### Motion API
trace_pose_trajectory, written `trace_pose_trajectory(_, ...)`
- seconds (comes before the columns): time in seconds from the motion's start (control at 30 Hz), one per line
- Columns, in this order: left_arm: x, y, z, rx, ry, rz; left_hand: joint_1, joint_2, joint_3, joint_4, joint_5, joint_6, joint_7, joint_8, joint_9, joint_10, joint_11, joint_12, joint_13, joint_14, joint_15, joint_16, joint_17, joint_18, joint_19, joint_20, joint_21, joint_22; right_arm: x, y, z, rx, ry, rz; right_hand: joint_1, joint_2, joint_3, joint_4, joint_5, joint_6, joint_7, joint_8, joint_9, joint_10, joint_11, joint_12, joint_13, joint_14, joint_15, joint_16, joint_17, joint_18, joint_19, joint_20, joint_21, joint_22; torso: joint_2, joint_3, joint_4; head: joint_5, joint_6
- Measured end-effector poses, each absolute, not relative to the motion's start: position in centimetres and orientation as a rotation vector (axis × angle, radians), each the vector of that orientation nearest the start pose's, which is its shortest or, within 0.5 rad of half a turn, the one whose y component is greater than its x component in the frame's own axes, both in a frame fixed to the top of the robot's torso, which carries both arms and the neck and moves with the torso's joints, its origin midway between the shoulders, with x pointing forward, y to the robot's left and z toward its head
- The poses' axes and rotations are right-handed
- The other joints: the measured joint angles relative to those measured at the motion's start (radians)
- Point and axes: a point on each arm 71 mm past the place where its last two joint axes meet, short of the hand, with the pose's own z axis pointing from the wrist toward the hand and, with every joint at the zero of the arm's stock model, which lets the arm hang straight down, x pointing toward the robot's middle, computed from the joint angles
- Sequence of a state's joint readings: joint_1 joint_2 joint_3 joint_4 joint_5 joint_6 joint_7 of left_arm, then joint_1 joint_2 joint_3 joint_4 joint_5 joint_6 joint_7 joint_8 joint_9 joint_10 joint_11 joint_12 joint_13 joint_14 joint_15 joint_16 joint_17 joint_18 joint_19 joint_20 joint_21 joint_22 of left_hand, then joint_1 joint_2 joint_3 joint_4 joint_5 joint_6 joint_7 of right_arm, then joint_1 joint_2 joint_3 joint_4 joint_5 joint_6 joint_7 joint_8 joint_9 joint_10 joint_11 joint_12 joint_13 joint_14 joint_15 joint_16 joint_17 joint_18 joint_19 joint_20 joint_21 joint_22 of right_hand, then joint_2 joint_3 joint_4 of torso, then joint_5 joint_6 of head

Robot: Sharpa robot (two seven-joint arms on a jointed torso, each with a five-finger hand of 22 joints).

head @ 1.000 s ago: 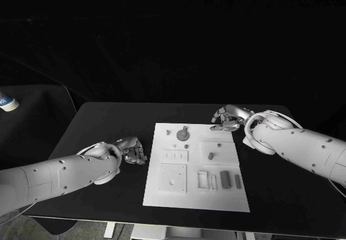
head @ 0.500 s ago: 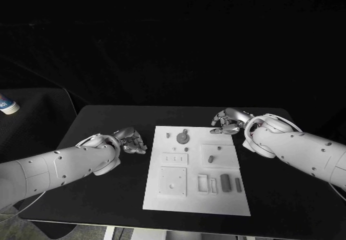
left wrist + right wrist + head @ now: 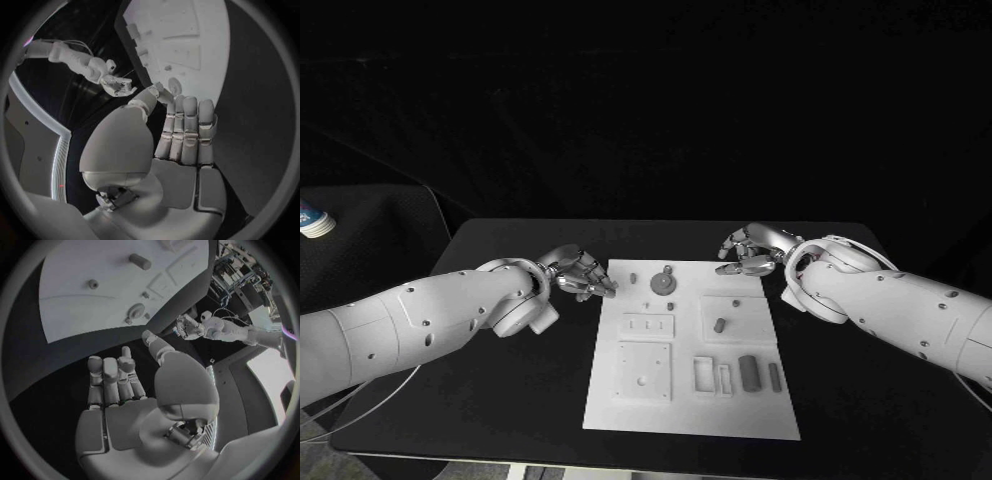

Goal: Assemble the parts on the task board

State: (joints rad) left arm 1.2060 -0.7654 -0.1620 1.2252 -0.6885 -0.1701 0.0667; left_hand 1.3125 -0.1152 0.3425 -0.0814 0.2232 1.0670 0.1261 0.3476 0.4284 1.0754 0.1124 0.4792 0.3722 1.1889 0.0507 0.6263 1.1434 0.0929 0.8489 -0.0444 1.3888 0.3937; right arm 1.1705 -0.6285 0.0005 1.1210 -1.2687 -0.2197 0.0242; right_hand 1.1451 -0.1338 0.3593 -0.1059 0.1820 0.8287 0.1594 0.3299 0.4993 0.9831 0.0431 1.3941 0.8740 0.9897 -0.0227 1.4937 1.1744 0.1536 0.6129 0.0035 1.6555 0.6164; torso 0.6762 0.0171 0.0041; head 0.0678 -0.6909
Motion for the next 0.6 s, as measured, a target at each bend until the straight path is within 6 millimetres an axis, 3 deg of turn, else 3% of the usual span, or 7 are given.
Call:
trace_pose_trajectory(0.3,51.3,24.6,-25.0,-0.696,2.060,-1.135,-0.005,0.005,0.000,0.000,-0.004,-0.006,0.001,-0.007,-0.003,-0.001,-0.001,-0.005,-0.004,-0.012,0.005,-0.004,-0.001,-0.001,-0.004,0.003,-0.002,-0.001,54.1,-20.3,-21.3,0.011,1.756,0.722,0.004,0.004,0.002,0.002,0.000,0.000,-0.001,0.000,0.001,0.000,0.000,0.000,0.000,0.000,0.000,0.000,0.000,0.000,0.000,0.000,0.000,-0.001,0.000,0.0016,0.0011,-0.011,0.007)
trace_pose_trajectory(0.6,50.2,23.4,-25.1,-0.702,2.179,-1.298,-0.009,0.008,0.005,-0.005,-0.004,-0.016,-0.002,-0.012,-0.003,-0.007,-0.007,-0.016,-0.009,-0.025,0.010,-0.004,-0.002,-0.002,-0.022,0.003,-0.012,-0.004,52.3,-20.3,-21.2,-0.022,1.748,0.781,0.016,0.016,0.014,-0.003,0.000,0.000,-0.001,0.000,0.001,0.000,0.000,0.000,-0.001,-0.005,-0.002,0.000,-0.001,0.000,0.000,0.000,0.000,-0.002,0.001,0.0012,0.0000,-0.027,0.006)
